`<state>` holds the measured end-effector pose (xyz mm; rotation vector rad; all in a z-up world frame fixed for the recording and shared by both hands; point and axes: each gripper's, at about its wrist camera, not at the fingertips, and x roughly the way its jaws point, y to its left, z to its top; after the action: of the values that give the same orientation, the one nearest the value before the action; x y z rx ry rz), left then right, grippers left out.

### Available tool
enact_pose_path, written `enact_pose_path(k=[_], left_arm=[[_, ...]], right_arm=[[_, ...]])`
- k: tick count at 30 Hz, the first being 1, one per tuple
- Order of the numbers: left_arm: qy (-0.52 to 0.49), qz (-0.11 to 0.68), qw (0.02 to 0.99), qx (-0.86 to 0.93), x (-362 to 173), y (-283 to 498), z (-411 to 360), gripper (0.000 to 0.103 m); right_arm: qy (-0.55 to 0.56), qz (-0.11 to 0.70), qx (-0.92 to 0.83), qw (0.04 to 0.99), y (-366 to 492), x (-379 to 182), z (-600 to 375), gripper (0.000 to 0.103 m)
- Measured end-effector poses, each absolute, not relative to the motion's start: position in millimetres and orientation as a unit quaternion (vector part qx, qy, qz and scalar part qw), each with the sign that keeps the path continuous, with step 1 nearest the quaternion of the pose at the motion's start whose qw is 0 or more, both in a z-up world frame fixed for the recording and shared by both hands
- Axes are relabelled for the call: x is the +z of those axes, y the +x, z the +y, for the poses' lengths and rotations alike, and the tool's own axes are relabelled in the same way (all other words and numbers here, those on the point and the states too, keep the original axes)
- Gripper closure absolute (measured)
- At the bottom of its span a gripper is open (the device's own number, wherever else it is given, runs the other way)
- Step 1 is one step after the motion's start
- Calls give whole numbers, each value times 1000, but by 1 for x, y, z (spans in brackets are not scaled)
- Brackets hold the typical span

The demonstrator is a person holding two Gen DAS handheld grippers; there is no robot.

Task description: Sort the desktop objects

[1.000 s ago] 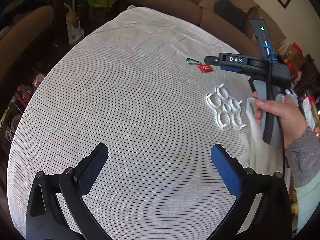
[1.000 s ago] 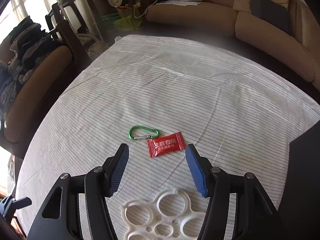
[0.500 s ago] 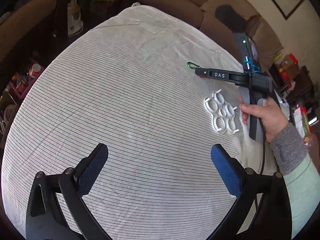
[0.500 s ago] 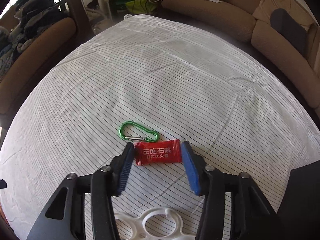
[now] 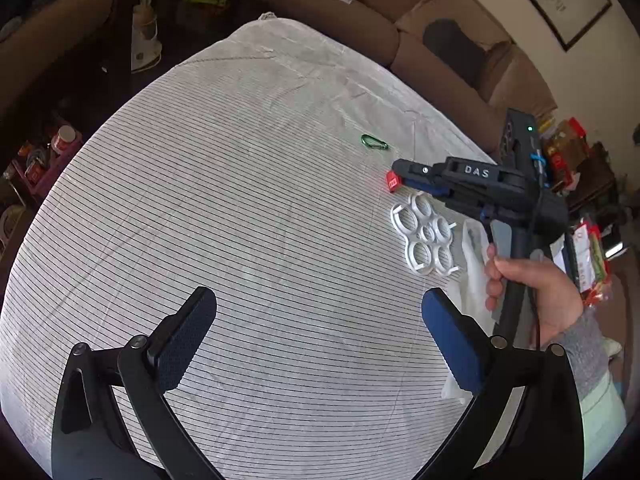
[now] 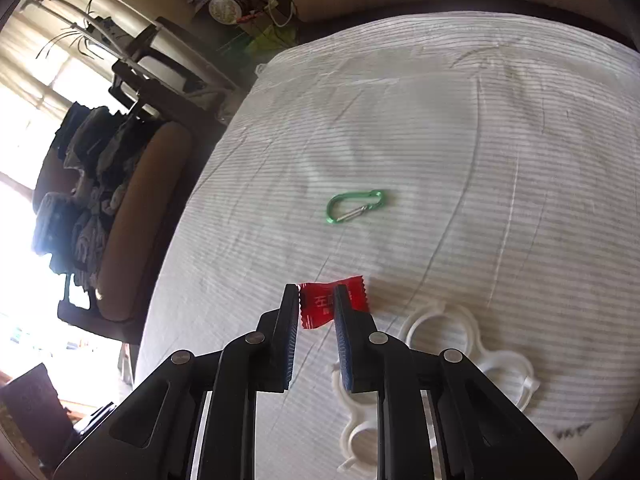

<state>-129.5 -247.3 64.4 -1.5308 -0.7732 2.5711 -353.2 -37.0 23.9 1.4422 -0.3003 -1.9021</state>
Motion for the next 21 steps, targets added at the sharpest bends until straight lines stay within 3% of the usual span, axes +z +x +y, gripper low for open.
enact_pose_path(k=[5, 7, 10, 11, 12, 16, 21], left_arm=[[-499, -247, 26, 830, 65, -127, -252, 0], [-501, -240, 20, 831, 65, -125, -254, 0], [-501, -244, 19, 830, 64, -123, -257, 0], [-501, -243, 19, 830, 64, -123, -257, 0], [-502, -242, 19, 830, 64, -123, -257, 0], [-500, -244, 21, 830, 65, -126, -256, 0], [-503, -236, 23, 831, 65, -126, -255, 0]], right_arm=[[567, -138, -709, 396, -319, 34, -48, 86], [555, -86, -732, 386, -310, 45, -56, 85], [525, 5, -781, 337, -316, 56, -65, 65], [532, 4, -787, 312, -324, 53, -64, 49], [540, -12, -787, 299, -331, 48, -63, 47], [575, -53, -772, 265, -350, 27, -72, 47], [597, -29, -766, 237, -352, 20, -92, 45]])
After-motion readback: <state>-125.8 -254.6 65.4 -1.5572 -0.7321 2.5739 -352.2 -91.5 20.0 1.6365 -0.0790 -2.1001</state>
